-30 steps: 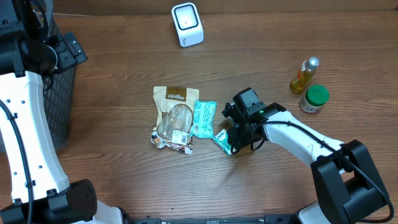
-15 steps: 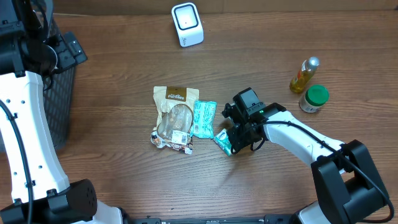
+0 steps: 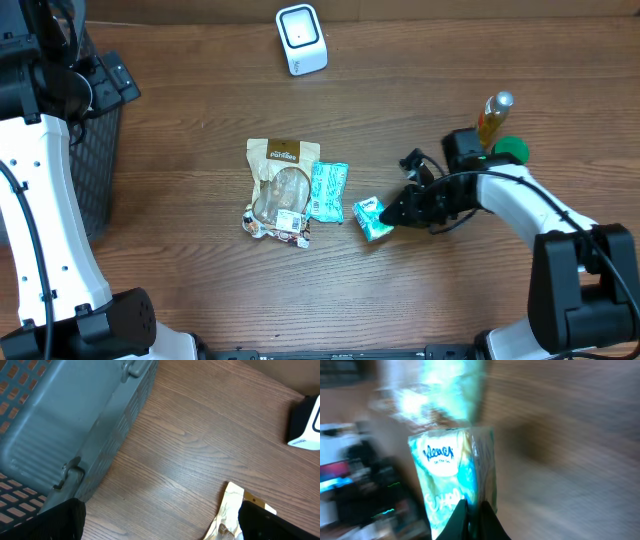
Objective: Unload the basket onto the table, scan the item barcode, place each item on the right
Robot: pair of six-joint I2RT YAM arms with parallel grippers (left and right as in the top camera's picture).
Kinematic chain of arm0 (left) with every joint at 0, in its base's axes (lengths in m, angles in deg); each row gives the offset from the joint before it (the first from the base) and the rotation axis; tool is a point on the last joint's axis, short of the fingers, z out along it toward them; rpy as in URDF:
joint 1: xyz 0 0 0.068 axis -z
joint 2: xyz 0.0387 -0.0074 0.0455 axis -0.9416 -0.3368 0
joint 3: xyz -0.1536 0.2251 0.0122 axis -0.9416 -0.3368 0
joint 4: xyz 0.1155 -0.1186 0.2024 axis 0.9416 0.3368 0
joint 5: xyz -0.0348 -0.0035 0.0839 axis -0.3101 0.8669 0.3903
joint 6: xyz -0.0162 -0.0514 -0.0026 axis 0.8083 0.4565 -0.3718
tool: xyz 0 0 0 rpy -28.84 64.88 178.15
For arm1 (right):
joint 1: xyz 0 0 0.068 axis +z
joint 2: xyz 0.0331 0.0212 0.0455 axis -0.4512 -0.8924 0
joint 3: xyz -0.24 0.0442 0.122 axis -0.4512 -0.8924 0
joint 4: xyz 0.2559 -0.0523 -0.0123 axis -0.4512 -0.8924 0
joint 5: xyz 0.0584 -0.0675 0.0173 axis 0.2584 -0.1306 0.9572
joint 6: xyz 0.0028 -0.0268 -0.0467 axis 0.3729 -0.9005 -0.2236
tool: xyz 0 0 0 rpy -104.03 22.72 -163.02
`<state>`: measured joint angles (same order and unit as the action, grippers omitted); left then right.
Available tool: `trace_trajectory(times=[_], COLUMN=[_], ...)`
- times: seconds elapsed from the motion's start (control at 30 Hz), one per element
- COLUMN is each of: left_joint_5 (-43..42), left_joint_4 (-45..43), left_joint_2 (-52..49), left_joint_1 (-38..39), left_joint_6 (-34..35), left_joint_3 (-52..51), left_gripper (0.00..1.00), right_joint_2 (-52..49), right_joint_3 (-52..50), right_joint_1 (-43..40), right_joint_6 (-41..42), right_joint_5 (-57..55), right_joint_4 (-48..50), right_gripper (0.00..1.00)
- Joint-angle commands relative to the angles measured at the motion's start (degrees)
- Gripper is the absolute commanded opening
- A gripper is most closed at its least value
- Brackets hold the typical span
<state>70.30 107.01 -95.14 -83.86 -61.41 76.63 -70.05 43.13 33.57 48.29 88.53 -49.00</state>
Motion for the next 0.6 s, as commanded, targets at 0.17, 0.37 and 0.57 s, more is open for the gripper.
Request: trace_trajectory(times=[0.17,0.37,0.57], left_joint_5=[-0.1,-0.1,-0.1], left_joint_4=[-0.1,-0.1,-0.1], left_joint_2=[-0.3,-0.3,-0.3], left_joint_1=[0.0,0.0,0.0], left_joint_6=[-0.2,-0.2,-0.2], left_joint_3=[0.4,0.4,0.4], left_gripper=[0.99,1.0,1.0], right_joint_2=[0.9,0.9,1.3], right_joint_3=[1.2,1.2,1.4], right_joint_1=[-4.5,-5.0,-5.0], right_joint_6=[-19.4,-24.3,-29.9], right_joint_5=[31.8,38.8,40.9], right_joint_4=[-9.0,-12.9,-18.7], right_gripper=[0.04,0.04,0.04])
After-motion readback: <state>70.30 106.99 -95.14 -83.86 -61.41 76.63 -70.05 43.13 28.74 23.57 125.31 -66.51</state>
